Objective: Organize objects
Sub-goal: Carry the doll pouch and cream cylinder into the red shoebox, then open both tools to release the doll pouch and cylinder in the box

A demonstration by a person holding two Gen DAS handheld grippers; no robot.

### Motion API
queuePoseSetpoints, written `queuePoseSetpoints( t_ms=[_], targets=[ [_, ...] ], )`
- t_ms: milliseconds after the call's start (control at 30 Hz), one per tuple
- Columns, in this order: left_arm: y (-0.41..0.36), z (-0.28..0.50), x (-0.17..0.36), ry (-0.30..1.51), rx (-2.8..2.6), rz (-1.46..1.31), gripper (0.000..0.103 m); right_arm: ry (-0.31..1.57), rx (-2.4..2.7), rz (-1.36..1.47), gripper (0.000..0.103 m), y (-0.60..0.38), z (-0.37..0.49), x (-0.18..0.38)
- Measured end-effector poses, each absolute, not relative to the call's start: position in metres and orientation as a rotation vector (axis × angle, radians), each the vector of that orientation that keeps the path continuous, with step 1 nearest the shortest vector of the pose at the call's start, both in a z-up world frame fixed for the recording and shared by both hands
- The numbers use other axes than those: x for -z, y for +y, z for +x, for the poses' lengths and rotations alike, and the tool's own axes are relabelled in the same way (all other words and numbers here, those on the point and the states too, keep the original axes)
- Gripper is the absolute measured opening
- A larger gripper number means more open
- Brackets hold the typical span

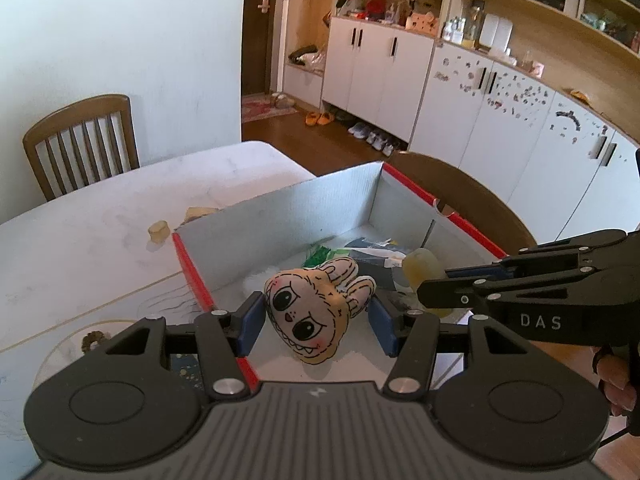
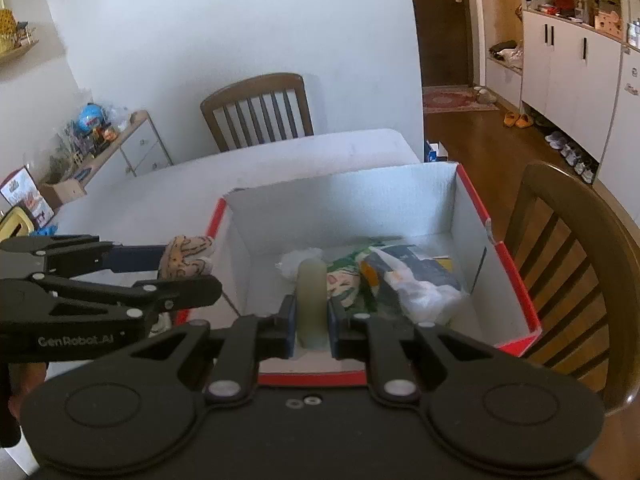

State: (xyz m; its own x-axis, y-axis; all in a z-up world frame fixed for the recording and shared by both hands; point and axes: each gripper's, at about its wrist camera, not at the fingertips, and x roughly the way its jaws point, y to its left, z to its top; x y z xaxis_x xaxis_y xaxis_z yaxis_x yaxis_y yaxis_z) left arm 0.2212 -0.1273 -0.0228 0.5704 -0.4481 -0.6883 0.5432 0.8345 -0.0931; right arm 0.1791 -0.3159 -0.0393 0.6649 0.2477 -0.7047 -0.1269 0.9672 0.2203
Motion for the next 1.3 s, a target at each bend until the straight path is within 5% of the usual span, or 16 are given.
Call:
queuePoseSetpoints(
  t_ms=[1133,1300],
  targets=[
    [-0.204,0.301,0.117,1.123,0.506,0.309,0.056,1.008,-0.299,0.018,0.015,-0.345,0.248,0.109],
    [-0.201,0.303,0.12,1.158,0.503,0.298,0.057,1.006,-0.316,0.035,0.021,-0.348,0.249,0.107]
  ],
)
